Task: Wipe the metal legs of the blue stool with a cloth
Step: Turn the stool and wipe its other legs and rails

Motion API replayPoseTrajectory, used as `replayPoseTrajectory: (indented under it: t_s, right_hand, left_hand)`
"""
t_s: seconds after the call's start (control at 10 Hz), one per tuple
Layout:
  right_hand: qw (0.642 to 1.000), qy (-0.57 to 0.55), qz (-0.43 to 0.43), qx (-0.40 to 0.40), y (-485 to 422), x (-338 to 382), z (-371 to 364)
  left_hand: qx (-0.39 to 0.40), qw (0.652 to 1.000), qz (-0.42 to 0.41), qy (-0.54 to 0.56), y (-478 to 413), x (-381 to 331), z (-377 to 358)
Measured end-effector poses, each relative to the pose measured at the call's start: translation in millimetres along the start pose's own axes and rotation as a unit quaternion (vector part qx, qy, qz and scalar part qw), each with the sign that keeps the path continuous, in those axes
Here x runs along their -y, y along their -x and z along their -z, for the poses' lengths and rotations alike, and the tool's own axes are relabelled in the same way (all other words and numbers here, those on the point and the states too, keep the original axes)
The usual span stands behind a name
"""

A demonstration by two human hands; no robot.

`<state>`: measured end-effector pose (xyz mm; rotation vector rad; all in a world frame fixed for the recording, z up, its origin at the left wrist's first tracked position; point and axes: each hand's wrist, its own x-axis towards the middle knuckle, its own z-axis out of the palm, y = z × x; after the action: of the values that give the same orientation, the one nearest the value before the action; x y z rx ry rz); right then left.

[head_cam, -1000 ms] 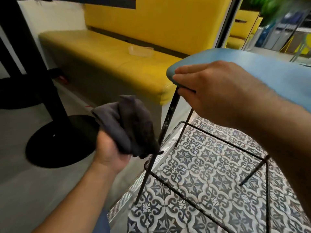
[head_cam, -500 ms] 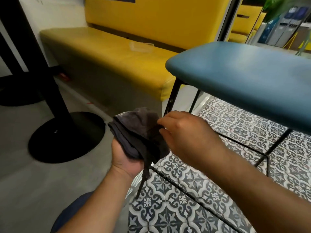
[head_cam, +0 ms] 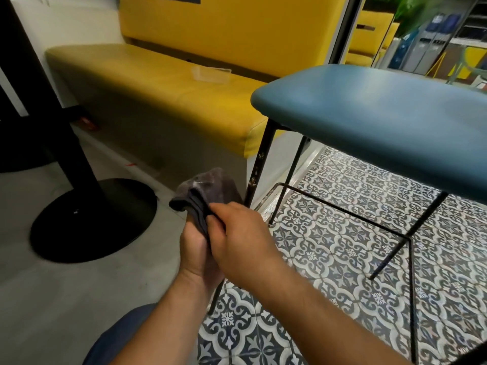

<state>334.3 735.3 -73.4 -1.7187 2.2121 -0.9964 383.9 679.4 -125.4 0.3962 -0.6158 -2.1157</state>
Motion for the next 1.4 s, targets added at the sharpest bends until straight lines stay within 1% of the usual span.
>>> replayPoseTrajectory:
  t_s: [0.1, 0.2, 0.3, 0.4, 0.5, 0.6, 0.7, 0.8, 0.9, 1.0, 1.1, 1.2, 1.3, 1.4]
  right_hand:
    - [0.993, -0.117, 0.007, 0.014, 5.6, 0.0, 1.6]
    - [0.980, -0.198, 0.003, 0.003, 8.1, 0.8, 9.2]
    - [0.945, -0.317, -0.034, -0.075, 13.6, -7.7, 20.3]
    - [0.935, -0.330, -0.070, -0.111, 19.9, -19.5, 26.7]
    - [0.958, -0.256, -0.097, -0.086, 29.6, -29.6, 40.9]
    - [0.988, -0.112, -0.083, -0.062, 33.5, -25.0, 52.4]
    - [0.987, 0.145, 0.034, -0.066, 27.0, -1.8, 78.3]
    - [0.962, 0.238, 0.122, -0.047, 12.4, 18.8, 102.3]
    - [0.928, 0.324, 0.182, -0.026, -12.2, 36.9, 135.7]
    - [0.899, 0.389, 0.201, -0.009, -21.6, 39.7, 144.6]
    - [0.859, 0.448, 0.249, -0.020, -33.2, 41.8, 148.4]
    - [0.840, 0.464, 0.280, -0.035, -42.9, 37.3, 150.6]
    - [0.839, 0.474, 0.266, -0.034, -56.1, 26.7, 145.3]
    - [0.842, 0.485, 0.233, -0.031, -62.6, 22.6, 142.1]
  left_hand:
    - [-0.074, 0.992, -0.068, -0.082, -5.4, -11.9, -10.0]
    - [-0.102, 0.965, -0.122, -0.211, -17.8, -17.3, -18.9]
    - [0.038, 0.934, -0.168, -0.312, -44.0, -7.8, -43.9]
    - [0.129, 0.893, -0.179, -0.392, -57.2, 2.3, -57.3]
    - [0.133, 0.841, -0.242, -0.466, -69.3, 12.1, -67.8]
    - [0.102, 0.806, -0.295, -0.502, -73.6, 15.2, -67.4]
    - [0.108, 0.836, -0.225, -0.488, -71.4, 17.7, -58.3]
    - [0.127, 0.843, -0.206, -0.480, -67.1, 20.6, -53.9]
    - [0.041, 0.830, -0.226, -0.508, -76.2, 22.7, -53.2]
    - [0.023, 0.808, -0.232, -0.541, -77.7, 27.9, -47.0]
    - [0.048, 0.754, -0.287, -0.590, -76.0, 33.9, -40.8]
    - [0.047, 0.757, -0.285, -0.586, -83.5, 27.6, -45.2]
    - [0.081, 0.779, -0.247, -0.571, -96.1, 17.3, -50.4]
    - [0.093, 0.793, -0.251, -0.547, -101.1, 18.6, -55.0]
